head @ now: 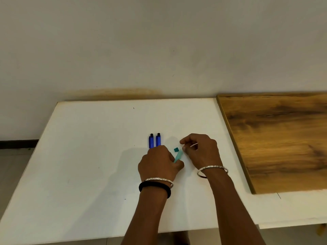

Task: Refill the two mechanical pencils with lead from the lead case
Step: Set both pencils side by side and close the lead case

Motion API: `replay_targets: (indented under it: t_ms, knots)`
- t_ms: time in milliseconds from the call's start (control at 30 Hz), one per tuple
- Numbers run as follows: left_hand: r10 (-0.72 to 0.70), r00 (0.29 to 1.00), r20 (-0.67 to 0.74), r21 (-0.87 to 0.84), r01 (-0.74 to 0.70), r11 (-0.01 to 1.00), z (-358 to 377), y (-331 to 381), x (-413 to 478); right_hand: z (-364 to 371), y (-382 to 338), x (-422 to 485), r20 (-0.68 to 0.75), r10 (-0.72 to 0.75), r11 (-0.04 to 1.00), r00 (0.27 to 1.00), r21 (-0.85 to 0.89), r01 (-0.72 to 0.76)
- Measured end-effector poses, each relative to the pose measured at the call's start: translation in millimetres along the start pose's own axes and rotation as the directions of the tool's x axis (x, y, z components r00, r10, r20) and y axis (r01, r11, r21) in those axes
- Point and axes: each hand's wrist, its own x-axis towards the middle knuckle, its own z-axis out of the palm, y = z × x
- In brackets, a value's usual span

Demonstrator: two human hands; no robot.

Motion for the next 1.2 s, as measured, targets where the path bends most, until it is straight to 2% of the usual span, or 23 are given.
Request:
replay_targets:
  t_ms: [167, 300, 500, 533, 567, 600, 633, 667, 733, 800, 1000, 1200]
  knots:
    - [-0.041, 0.995, -0.091, -0.135, 0.028, 0.99, -15, -10, 5, 7, -2, -1, 0.02, -0.066, 0.997, 0.998, -0.043, 0.067]
    - [-0.058, 0.985, -0.165, -0.299, 0.006, 0.954, -23, -13, 8, 18, -7, 0, 0.056, -0.081, 0.982, 0.995, -0.169, 0.09]
    - [-0.006, 0.978, -0.209, -0.423, -0.085, 0.902, -25, -16, 11, 28, -2, 1, 0.025, 0.003, 0.981, 1.0, -0.194, 0.002]
    - [0.007, 0.977, -0.213, -0.442, -0.103, 0.891, -26, -17, 12, 27, -3, 1, 0.01, 0.023, 0.988, 1.0, -0.154, -0.021]
    - [0.012, 0.976, -0.216, -0.465, -0.114, 0.878, -26, -18, 12, 24, -5, 2, -0.018, 0.061, 0.997, 0.998, -0.038, -0.062]
    - [0.01, 0.976, -0.217, -0.489, -0.118, 0.864, -27, -19, 12, 20, -7, 2, -0.043, 0.117, 0.982, 0.992, 0.155, -0.109]
    - [0.005, 0.977, -0.215, -0.508, -0.116, 0.854, -28, -20, 13, 13, -11, 2, -0.047, 0.174, 0.913, 0.984, 0.381, -0.144]
    - [0.003, 0.978, -0.209, -0.516, -0.113, 0.849, -29, -20, 13, 6, -14, 2, -0.031, 0.21, 0.803, 0.977, 0.576, -0.155]
    - [0.011, 0.981, -0.196, -0.511, -0.112, 0.853, -28, -23, 14, -6, -18, 2, 0.001, 0.201, 0.624, 0.98, 0.77, -0.129]
    - [0.021, 0.981, -0.191, -0.517, -0.119, 0.848, -27, -24, 14, -12, -21, 1, 0.009, 0.15, 0.56, 0.989, 0.823, -0.092]
    - [0.057, 0.978, -0.2, -0.506, -0.153, 0.849, -24, -25, 15, -11, -22, 0, 0.019, -0.036, 0.639, 0.999, 0.769, 0.009]
    - [0.059, 0.98, -0.19, -0.499, -0.148, 0.854, -24, -26, 16, -10, -20, 1, 0.013, -0.026, 0.649, 1.0, 0.761, 0.007]
